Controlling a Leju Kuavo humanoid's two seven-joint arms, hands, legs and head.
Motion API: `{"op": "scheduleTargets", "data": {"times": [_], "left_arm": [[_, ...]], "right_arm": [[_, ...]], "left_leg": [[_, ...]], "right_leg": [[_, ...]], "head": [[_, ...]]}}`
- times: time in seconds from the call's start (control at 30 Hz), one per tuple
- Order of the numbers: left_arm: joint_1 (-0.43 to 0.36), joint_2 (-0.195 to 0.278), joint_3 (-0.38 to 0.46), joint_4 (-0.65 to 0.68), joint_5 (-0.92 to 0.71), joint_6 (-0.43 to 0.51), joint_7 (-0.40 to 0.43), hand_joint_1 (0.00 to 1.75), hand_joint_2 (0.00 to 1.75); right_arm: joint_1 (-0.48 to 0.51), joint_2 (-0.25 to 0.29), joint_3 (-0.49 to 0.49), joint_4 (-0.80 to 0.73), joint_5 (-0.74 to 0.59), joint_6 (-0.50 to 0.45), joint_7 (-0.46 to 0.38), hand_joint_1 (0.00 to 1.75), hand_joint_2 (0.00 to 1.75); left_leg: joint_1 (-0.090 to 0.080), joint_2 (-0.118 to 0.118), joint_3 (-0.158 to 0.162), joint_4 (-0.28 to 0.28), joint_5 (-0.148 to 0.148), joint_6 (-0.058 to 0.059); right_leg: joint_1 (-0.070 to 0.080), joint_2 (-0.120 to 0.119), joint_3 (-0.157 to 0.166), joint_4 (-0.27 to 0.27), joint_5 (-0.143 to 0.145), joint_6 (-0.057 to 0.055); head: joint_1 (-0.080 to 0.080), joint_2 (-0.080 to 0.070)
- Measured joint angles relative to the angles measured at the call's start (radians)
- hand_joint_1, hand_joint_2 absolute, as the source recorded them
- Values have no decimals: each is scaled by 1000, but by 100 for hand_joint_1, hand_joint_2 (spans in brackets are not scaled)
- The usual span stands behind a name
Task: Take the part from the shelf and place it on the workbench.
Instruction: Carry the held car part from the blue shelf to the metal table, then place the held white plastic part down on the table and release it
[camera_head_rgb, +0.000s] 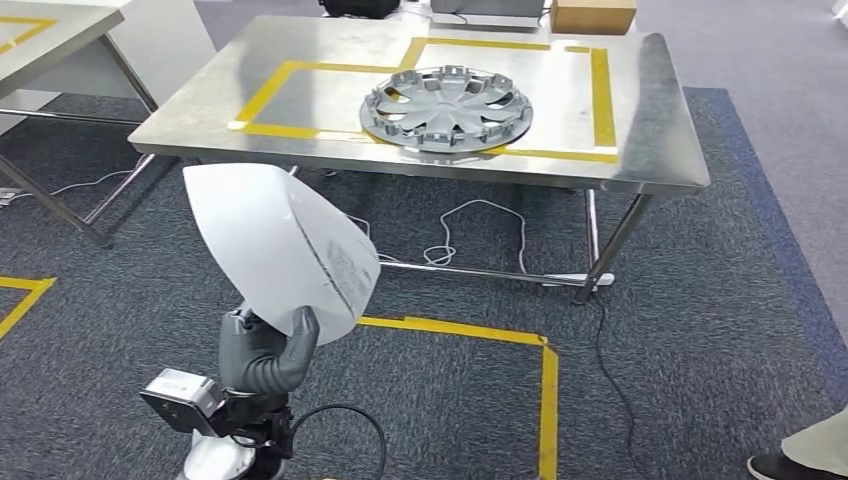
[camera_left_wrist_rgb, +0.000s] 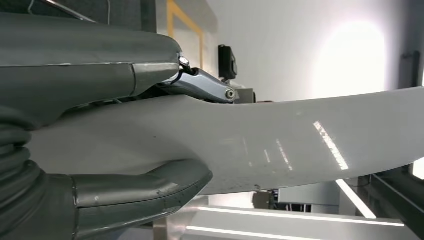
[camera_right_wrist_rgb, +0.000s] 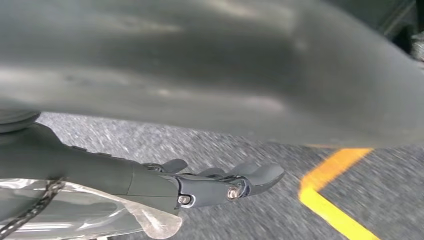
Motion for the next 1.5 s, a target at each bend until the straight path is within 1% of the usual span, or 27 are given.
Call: {"op": "scheduleTargets", "data": {"times": [0.1,0.17,0.23,0.3,0.33,0.37,0.4,0.47,0.5,0.53,0.63,0.7,0.73,0.8,0.83,0.87,0.9,0.97,1.03,1.1,1.2,1.27,1.33,1.37,1.4,1.43,1.5], "left_arm": [[0,-1,0,0,0,0,1,175,175],[0,-3,1,0,0,0,1,175,175],[-1,-5,1,0,-1,0,1,175,175],[-1,-6,1,0,-1,0,1,175,175],[0,-6,1,0,-1,0,1,175,175],[0,-6,1,0,-1,0,1,175,175],[0,-6,1,0,-1,0,1,175,175],[0,-6,1,0,-1,0,1,175,175],[0,-6,1,0,0,0,1,175,175],[0,-6,1,0,0,0,1,175,175],[0,-6,1,0,2,0,1,175,175],[-2,-6,1,0,2,0,1,175,175],[-3,-5,1,0,2,0,1,175,175],[-3,-3,1,0,2,0,1,175,175],[-3,-2,2,0,2,0,1,175,175],[-2,-1,2,0,2,0,1,175,175],[-2,0,2,0,2,0,1,175,175],[-2,0,2,0,2,0,1,175,175],[-2,1,2,0,2,0,1,175,175],[0,1,2,1,2,0,1,175,175],[-1,-2,2,0,3,-3,1,175,175],[-2,-4,2,-1,4,-8,1,175,175],[-2,-5,2,0,4,-12,1,175,175],[-1,-5,2,0,5,-12,1,175,175],[-1,-5,2,0,6,-12,1,175,175],[0,-5,2,0,6,-12,1,175,175],[0,-5,2,0,6,-13,1,175,175]], "right_arm": [[-5,0,0,0,2,-1,0,0,0],[-8,0,-1,0,3,0,0,0,0],[-9,0,-1,0,3,0,-1,0,0],[-8,0,-1,0,3,0,-1,0,0],[-6,0,-1,0,3,0,0,0,0],[-4,0,-1,0,3,0,0,0,0],[-2,0,-2,0,3,0,0,0,0],[0,0,-2,0,4,0,0,0,0],[0,0,-3,1,5,0,0,0,0],[0,0,-4,1,6,0,0,0,0],[1,0,-6,1,8,0,-1,0,0],[1,0,-7,1,11,0,-1,0,0],[0,0,-7,1,13,0,-2,0,0],[-3,0,-7,1,14,0,-2,0,0],[-3,0,-7,1,14,0,-2,0,0],[-3,0,-8,1,15,0,-2,0,0],[-2,0,-8,1,17,0,-2,0,0],[-1,0,-8,1,21,0,-2,0,0],[-3,0,-8,1,24,1,-3,0,0],[-5,1,-8,2,25,1,-3,0,0],[-6,1,-8,1,28,1,-4,0,0],[-8,0,-8,0,29,1,-6,0,0],[-8,0,-8,0,29,1,-6,0,0],[-6,0,-8,0,29,1,-6,0,0],[-4,0,-8,0,30,2,-5,0,0],[-3,0,-8,0,30,2,-5,0,0],[-4,0,-8,0,31,2,-4,0,0]], "left_leg": [[-4,-1,30,-50,-27,17],[1,-3,48,-65,-34,27],[5,-3,69,-75,-46,36],[4,-4,84,-76,-61,41],[3,-5,92,-76,-70,41],[3,-7,104,-76,-79,40],[3,-9,118,-76,-89,39],[3,-10,147,-76,-112,33],[2,-10,155,-76,-122,29],[2,-10,158,-77,-129,23],[1,-8,167,-75,-138,7],[2,-6,146,-20,-137,-3],[3,-5,115,35,-144,-9],[7,-5,34,154,-189,-19],[8,-5,1,190,-210,-22],[8,-4,-19,198,-214,-23],[8,-4,-25,174,-192,-21],[6,-3,-4,61,-89,-11],[-2,-1,11,-25,-40,3],[-9,1,12,-44,-42,12],[-2,0,33,-64,-29,25],[1,1,42,-71,-32,34],[1,1,47,-71,-39,39],[1,0,51,-71,-44,39],[2,-2,58,-71,-50,38],[2,-4,68,-70,-56,36],[0,-5,84,-68,-72,27]], "right_leg": [[2,-4,13,-5,-2,17],[2,-4,-2,38,9,27],[1,-2,-74,144,-7,32],[2,-1,-166,255,-54,35],[2,-1,-201,282,-67,36],[2,-1,-221,279,-60,36],[2,-1,-225,245,-27,34],[3,0,-208,128,75,29],[5,0,-199,77,105,25],[7,0,-193,49,124,18],[9,-1,-177,33,123,-4],[4,-1,-156,25,117,-13],[3,-1,-147,21,113,-16],[2,0,-131,20,99,-21],[2,0,-122,20,91,-21],[3,0,-111,20,83,-21],[3,1,-98,20,74,-20],[3,1,-78,19,58,-18],[4,2,-68,20,45,-10],[5,1,-69,19,35,3],[5,0,-73,38,8,20],[3,1,-127,140,-42,27],[2,1,-211,271,-85,33],[2,1,-238,302,-81,35],[1,0,-246,294,-55,36],[1,0,-234,248,-12,36],[0,0,-181,111,72,34]], "head": [[-1,0],[0,0],[5,0],[7,0],[6,0],[7,0],[7,0],[6,0],[6,0],[5,0],[2,0],[-1,0],[-3,0],[-4,0],[-4,0],[-4,0],[-4,0],[-4,0],[-3,0],[-2,0],[-2,0],[-1,0],[-1,0],[-1,0],[-1,0],[-1,0],[0,0]]}}
